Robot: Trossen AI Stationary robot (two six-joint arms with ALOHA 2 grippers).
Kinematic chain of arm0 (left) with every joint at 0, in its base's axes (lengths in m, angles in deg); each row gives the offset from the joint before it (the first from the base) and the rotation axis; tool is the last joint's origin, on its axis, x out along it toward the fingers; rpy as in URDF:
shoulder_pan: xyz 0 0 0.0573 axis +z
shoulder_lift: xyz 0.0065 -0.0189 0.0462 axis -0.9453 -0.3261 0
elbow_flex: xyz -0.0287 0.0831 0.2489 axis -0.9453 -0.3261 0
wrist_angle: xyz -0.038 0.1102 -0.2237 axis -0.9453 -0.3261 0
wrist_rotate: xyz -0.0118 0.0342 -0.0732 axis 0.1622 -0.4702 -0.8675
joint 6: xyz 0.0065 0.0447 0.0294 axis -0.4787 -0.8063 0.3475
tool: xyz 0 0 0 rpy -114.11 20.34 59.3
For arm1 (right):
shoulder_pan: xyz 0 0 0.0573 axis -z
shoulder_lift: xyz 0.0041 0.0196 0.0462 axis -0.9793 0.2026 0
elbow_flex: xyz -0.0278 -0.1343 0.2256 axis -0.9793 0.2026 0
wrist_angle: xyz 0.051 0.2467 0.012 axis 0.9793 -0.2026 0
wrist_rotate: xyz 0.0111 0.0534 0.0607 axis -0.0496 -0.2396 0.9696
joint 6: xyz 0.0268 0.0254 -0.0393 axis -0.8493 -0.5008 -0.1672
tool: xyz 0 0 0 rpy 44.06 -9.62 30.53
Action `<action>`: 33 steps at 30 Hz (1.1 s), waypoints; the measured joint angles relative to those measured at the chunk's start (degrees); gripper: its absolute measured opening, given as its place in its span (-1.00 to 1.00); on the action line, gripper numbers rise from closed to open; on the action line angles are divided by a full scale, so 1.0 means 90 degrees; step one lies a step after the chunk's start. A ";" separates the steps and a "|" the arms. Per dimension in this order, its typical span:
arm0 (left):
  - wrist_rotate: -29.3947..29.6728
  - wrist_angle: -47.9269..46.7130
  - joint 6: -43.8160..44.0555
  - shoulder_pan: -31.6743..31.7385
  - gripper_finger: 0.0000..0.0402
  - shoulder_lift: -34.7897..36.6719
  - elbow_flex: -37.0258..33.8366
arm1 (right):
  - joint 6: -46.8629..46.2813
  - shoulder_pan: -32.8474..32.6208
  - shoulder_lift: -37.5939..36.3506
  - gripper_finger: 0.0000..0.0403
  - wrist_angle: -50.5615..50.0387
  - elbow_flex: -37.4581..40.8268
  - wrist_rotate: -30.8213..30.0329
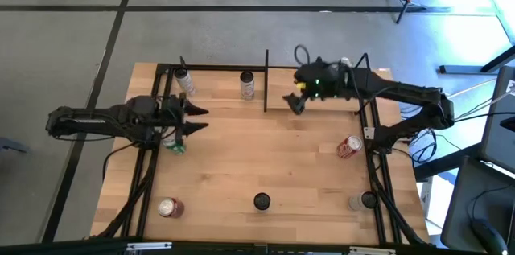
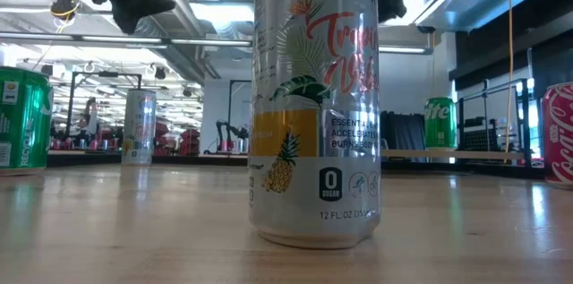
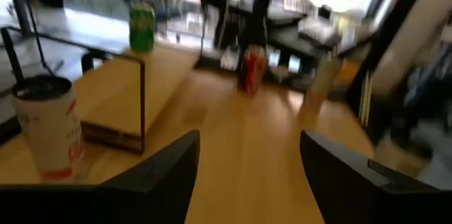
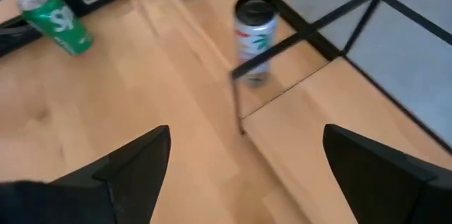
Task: Place canned beverage on shelf
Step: Put the green soda can on the shelf aligned with the other green soda can
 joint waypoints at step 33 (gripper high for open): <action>0.0431 -0.6807 0.3716 0.0002 0.22 -0.2112 0.3364 | 0.0388 -0.1851 0.0321 0.77 -0.0281 0.0000 -0.0269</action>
